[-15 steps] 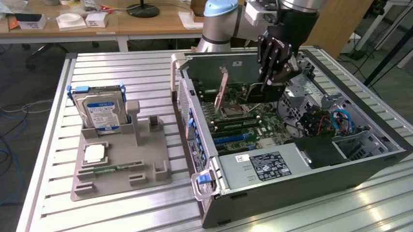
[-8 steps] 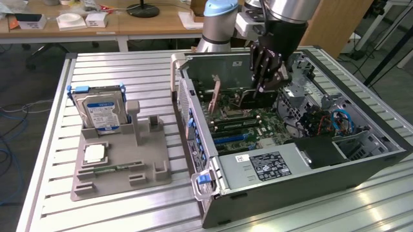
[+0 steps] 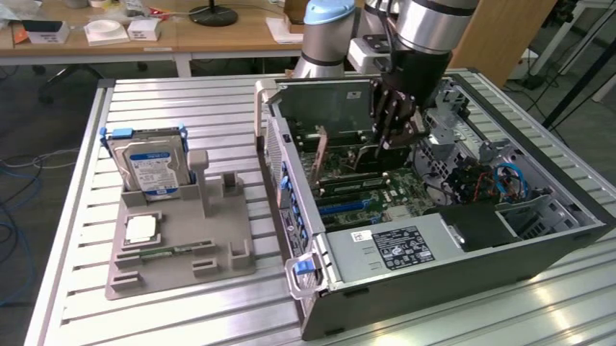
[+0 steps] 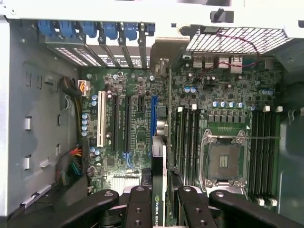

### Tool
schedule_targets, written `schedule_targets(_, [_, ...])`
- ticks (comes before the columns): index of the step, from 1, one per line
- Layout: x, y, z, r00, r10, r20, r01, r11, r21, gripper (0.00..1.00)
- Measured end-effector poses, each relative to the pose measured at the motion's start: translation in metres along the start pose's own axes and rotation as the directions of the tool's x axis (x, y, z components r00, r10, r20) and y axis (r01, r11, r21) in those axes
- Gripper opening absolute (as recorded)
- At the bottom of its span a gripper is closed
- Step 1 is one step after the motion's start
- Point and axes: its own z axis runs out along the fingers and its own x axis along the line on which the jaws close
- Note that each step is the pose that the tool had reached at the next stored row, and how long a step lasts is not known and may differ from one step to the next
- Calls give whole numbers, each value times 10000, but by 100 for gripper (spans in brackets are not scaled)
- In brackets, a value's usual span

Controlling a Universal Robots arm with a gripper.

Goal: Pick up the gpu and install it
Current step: 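Insert the gpu into the slot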

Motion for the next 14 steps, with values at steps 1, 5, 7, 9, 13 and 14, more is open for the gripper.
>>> schedule_targets(1, [0, 1, 18, 10000, -13, 0, 13, 10000, 0, 26])
schedule_targets(5, [0, 36, 94, 10000, -88, -2, 88, 10000, 0, 26])
schedule_targets(7, [0, 55, 130, 9999, -107, -3, 107, 9999, 0, 26])
schedule_targets(9, [0, 69, 167, 9999, -112, -4, 112, 9999, 0, 26])
schedule_targets(13, [50, 76, 237, 9999, -124, -6, 124, 9999, -2, 26])
schedule_targets(14, [94, 75, 251, 9999, -125, -5, 125, 9999, 0, 26])
